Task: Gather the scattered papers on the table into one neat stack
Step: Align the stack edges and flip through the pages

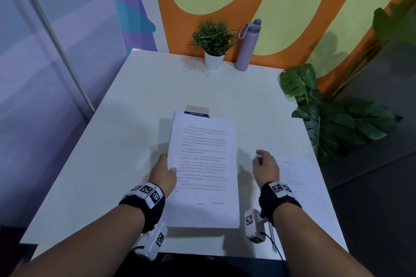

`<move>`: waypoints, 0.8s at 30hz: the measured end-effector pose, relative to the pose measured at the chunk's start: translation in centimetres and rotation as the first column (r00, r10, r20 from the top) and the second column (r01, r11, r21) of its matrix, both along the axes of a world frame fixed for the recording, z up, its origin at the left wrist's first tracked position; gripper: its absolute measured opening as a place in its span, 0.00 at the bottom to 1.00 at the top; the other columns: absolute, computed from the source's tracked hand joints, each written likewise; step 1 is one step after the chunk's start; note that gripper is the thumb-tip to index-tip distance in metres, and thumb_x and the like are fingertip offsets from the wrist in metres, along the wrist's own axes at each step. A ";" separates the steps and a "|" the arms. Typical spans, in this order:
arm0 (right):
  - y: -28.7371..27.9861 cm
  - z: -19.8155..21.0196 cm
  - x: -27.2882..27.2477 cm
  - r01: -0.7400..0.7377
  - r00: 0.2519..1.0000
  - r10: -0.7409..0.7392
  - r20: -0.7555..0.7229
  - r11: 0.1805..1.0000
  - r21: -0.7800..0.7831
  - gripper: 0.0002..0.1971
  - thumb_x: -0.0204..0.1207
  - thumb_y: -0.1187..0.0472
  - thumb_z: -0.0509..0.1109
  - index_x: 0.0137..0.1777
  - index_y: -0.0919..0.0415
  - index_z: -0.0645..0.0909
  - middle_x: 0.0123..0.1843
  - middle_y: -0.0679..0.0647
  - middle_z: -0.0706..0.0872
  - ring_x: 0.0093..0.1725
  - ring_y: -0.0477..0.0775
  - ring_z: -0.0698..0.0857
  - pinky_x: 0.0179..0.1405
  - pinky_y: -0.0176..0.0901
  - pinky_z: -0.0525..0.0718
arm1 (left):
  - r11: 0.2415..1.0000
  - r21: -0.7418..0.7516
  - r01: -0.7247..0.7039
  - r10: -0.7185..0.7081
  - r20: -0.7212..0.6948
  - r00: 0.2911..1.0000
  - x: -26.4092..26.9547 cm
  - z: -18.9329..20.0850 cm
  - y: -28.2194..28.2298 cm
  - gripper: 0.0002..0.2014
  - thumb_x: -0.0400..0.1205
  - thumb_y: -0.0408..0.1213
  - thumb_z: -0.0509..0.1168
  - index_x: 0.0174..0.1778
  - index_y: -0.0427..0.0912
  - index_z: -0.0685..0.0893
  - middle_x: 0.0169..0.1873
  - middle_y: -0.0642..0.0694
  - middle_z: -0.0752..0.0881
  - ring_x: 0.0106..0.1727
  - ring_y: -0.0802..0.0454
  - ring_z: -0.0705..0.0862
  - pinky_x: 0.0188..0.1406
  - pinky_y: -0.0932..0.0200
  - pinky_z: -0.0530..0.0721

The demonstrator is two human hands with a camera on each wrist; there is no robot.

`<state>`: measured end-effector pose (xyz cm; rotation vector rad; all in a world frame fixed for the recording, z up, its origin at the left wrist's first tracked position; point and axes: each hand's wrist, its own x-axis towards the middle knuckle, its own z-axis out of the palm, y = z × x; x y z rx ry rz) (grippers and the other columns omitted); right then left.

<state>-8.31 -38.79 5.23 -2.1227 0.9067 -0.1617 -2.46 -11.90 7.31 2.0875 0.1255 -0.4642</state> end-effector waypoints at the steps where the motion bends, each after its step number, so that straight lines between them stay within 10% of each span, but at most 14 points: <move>1: -1.7 -0.9 -1.1 0.029 0.993 -0.035 -0.113 0.998 -0.054 0.19 0.80 0.63 0.61 0.71 0.61 0.74 0.66 0.63 0.80 0.64 0.64 0.80 0.67 0.52 0.76 | 0.999 0.030 0.013 -0.012 -0.023 1.000 -0.2 -0.6 0.0 0.16 0.83 0.29 0.53 0.67 0.44 0.71 0.54 0.46 0.80 0.51 0.47 0.78 0.52 0.57 0.74; 5: -7.0 -2.6 -6.5 0.123 0.833 -0.212 -0.511 0.971 -0.203 0.24 0.81 0.58 0.59 0.77 0.59 0.66 0.78 0.64 0.64 0.75 0.68 0.67 0.73 0.61 0.68 | 0.990 0.129 0.062 -0.049 -0.104 0.993 -1.3 -2.8 -0.2 0.17 0.82 0.29 0.53 0.67 0.40 0.69 0.60 0.39 0.82 0.53 0.43 0.81 0.54 0.55 0.77; 13: -10.7 -4.0 -11.0 0.209 0.640 -0.293 -0.710 0.956 -0.207 0.40 0.67 0.60 0.72 0.77 0.64 0.56 0.75 0.68 0.65 0.74 0.70 0.69 0.72 0.65 0.71 | 0.965 0.253 0.062 -0.020 -0.165 0.986 -1.9 -5.0 -0.1 0.20 0.80 0.26 0.51 0.70 0.35 0.69 0.62 0.33 0.81 0.59 0.35 0.81 0.57 0.50 0.76; 20: -8.7 -4.2 -9.6 0.121 0.663 -0.212 -0.718 0.977 -0.176 0.31 0.71 0.54 0.71 0.71 0.65 0.65 0.71 0.66 0.70 0.70 0.69 0.71 0.68 0.58 0.73 | 0.936 0.351 0.008 0.073 -0.219 0.973 0.0 -6.6 2.9 0.10 0.83 0.36 0.57 0.40 0.34 0.76 0.41 0.37 0.82 0.42 0.45 0.78 0.44 0.58 0.72; 24: -5.9 -3.5 -6.6 0.093 0.786 -0.116 -0.607 0.993 -0.069 0.21 0.77 0.62 0.64 0.68 0.68 0.69 0.69 0.69 0.74 0.67 0.71 0.76 0.65 0.57 0.76 | 0.950 0.311 -0.007 0.078 -0.217 0.973 -0.3 -6.8 4.6 0.09 0.79 0.33 0.59 0.47 0.30 0.80 0.41 0.36 0.82 0.41 0.42 0.79 0.42 0.57 0.73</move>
